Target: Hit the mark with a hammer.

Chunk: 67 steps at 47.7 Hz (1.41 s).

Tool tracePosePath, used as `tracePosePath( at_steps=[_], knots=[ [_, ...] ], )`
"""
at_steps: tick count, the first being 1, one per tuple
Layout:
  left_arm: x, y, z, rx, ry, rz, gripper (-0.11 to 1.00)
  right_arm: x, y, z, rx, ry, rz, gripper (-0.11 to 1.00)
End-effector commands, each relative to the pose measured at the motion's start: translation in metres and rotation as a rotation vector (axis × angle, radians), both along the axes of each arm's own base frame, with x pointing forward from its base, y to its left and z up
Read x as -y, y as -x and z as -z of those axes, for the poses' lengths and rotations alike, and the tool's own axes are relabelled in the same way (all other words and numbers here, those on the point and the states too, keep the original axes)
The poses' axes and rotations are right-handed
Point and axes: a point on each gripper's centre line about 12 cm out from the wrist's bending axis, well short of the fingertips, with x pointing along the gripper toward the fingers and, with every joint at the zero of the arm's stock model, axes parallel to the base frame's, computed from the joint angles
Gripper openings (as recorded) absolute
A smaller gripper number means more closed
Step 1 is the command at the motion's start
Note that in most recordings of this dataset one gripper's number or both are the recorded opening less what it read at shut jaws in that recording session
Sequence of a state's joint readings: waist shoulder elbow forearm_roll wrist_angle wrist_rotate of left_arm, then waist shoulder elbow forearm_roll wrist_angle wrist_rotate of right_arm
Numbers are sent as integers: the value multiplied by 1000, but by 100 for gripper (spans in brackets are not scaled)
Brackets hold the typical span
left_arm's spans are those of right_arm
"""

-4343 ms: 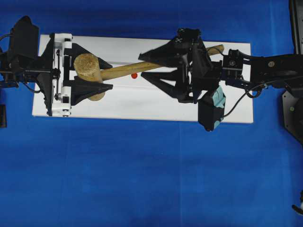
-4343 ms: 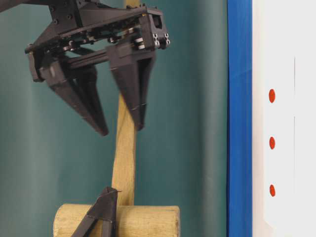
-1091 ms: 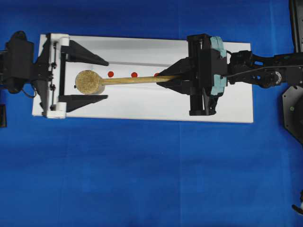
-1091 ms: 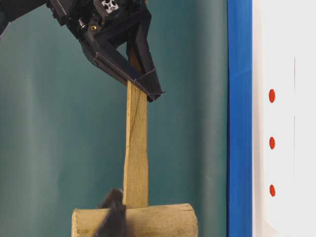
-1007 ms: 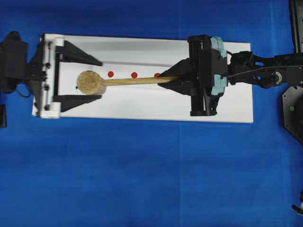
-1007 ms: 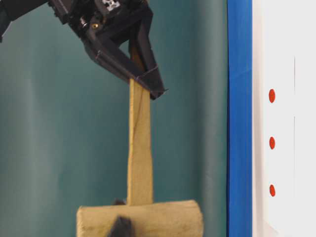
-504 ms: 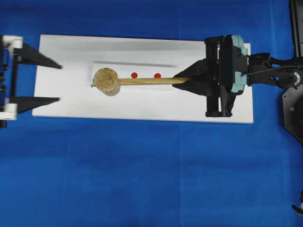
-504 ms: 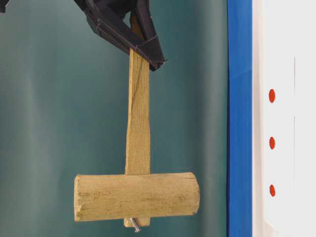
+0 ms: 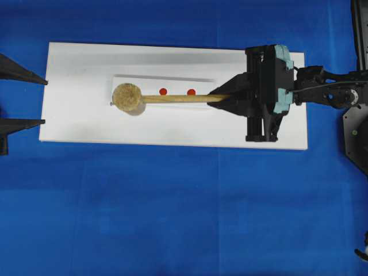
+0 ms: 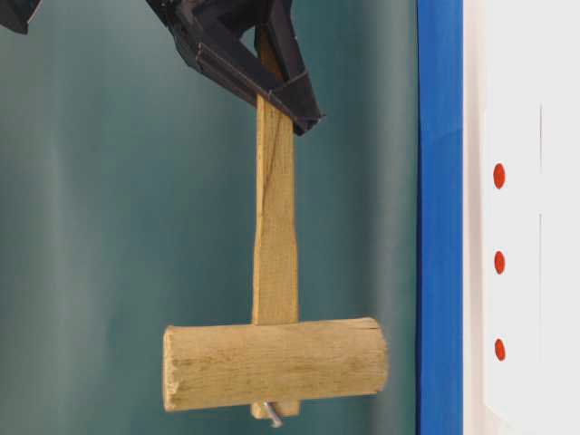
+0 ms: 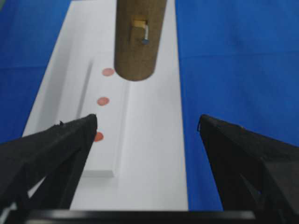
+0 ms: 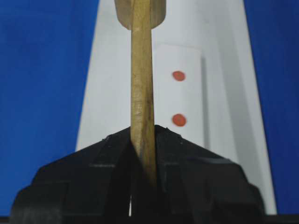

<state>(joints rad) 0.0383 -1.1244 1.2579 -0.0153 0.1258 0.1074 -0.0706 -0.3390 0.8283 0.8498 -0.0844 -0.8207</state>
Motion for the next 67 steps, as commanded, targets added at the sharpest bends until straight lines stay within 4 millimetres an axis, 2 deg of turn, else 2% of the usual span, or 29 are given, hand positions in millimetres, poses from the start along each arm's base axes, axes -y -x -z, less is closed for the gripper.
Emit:
tracePosePath(
  at_steps=[1, 10, 26, 31, 37, 45, 49, 56, 67],
  knots=[
    [0, -2, -3, 3, 1, 1, 88, 15, -5, -17, 65, 17, 64, 2],
    [0, -2, -3, 3, 3, 1, 88, 30, -11, -17, 64, 30, 107, 2],
    [0, -2, -3, 3, 3, 1, 88, 30, -16, -13, 44, 26, 94, 2],
    [0, -2, -3, 5, 1, 1, 88, 30, -18, -5, 23, 20, 96, 2],
    [0, -2, -3, 3, 3, 1, 88, 31, -26, 20, -45, 6, 100, 2],
    [0, -2, -2, 2, 1, 1, 88, 32, -40, 80, -200, -68, 135, 2],
    [0, -2, -2, 2, 0, 0, 88, 33, -40, 96, -243, -91, 152, 2],
    [0, -2, -3, 3, 1, -2, 88, 33, -38, 87, -217, -87, 155, 2],
    [0, -2, -2, 3, 3, -2, 88, 32, -33, 49, -112, -65, 146, 2]
  ],
)
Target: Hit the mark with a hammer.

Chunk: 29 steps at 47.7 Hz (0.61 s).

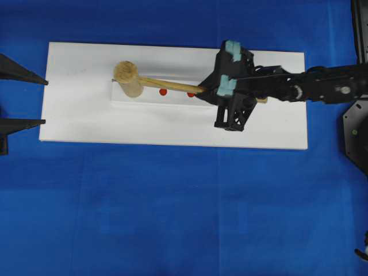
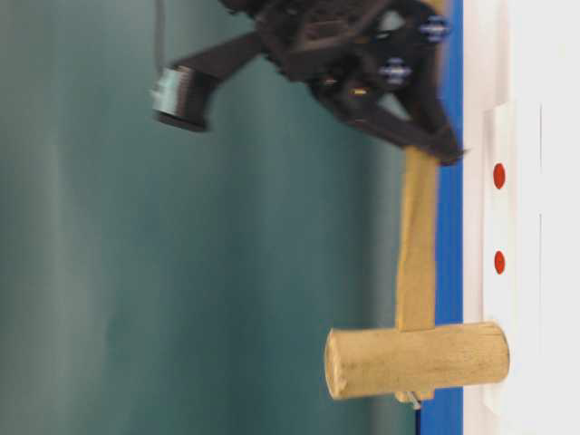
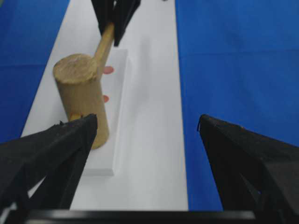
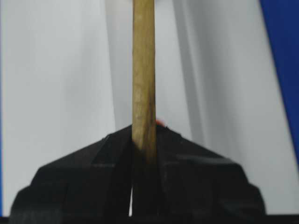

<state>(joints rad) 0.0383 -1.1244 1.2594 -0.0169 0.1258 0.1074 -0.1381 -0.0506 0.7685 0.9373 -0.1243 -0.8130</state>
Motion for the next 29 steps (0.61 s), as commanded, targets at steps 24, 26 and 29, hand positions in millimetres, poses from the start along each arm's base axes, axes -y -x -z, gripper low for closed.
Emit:
tracePosePath(
  at_steps=[24, 26, 29],
  knots=[
    [-1, -2, -2, 2, 0, -5, 88, -8, 62, -83, 256, 74, -7, 2],
    [-1, -2, -2, 0, 0, -5, 88, -9, 64, -83, 259, 73, -7, 2],
    [-1, -2, -2, 2, 0, -8, 88, -9, 66, -81, 255, 73, -8, 2]
  ],
)
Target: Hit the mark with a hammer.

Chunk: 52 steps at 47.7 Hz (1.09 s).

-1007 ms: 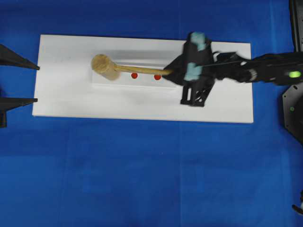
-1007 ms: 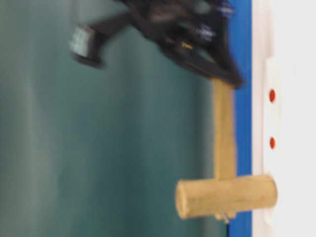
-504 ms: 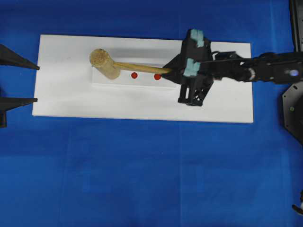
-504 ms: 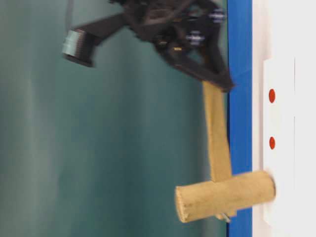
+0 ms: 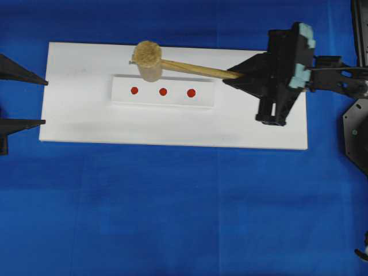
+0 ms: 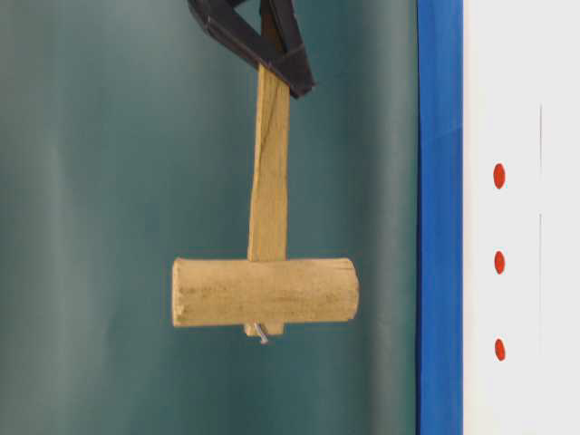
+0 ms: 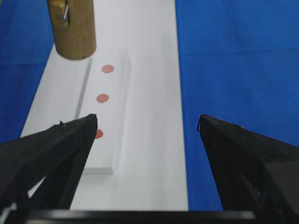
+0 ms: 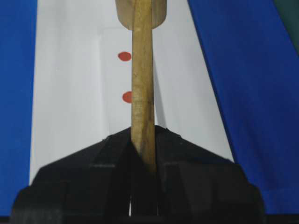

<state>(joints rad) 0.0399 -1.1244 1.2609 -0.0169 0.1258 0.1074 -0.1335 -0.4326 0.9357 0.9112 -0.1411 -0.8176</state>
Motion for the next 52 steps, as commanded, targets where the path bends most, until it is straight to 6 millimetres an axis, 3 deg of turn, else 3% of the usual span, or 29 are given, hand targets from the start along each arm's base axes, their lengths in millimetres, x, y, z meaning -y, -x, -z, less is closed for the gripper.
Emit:
tracePosePath(
  at_steps=[1, 10, 20, 24, 33, 40, 52],
  knots=[
    [-1, -2, -3, 5, 0, -6, 88, 0, 1, -11, 37, 10, 3, 2],
    [-1, -2, -3, 6, 0, -8, 88, 0, -5, 5, -15, -2, 3, 2],
    [-1, -2, -3, 6, 0, -8, 88, 2, -12, 74, -224, -86, 42, 2],
    [-1, -2, -3, 8, 1, -8, 88, 2, -14, 90, -273, -112, 58, 2],
    [-2, -2, -2, 2, 1, -10, 88, 3, -15, 76, -227, -101, 57, 2],
    [-1, -2, -2, 0, 1, -8, 88, 2, -12, 50, -146, -85, 45, 2],
    [-2, -2, -2, 0, 0, -9, 88, -5, 18, 3, 6, -43, -1, 2]
  ],
)
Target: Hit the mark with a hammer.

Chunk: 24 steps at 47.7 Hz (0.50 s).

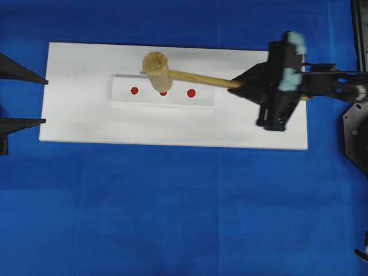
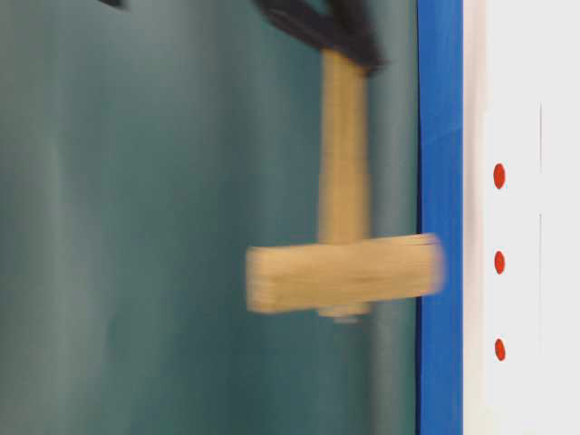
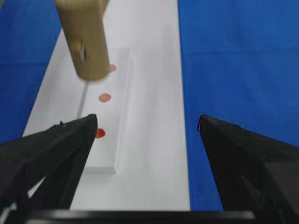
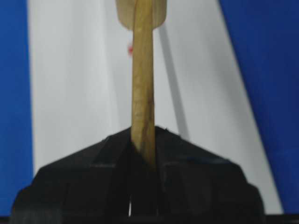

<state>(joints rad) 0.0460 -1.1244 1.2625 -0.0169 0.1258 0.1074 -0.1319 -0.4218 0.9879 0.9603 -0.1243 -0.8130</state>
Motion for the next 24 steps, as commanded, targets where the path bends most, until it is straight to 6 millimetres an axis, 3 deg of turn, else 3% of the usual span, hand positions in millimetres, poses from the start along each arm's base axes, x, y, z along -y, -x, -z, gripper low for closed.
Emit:
tracePosePath(
  at_steps=[1, 11, 24],
  knots=[
    [-1, -2, -2, 0, 1, -4, 88, -3, 12, -23, 80, 23, -16, 2],
    [0, -2, -2, 2, 1, -2, 88, -8, 41, -36, 149, 26, -34, 2],
    [0, -2, -2, 0, 1, -2, 88, -5, 41, -27, 121, 26, -21, 2]
  ],
)
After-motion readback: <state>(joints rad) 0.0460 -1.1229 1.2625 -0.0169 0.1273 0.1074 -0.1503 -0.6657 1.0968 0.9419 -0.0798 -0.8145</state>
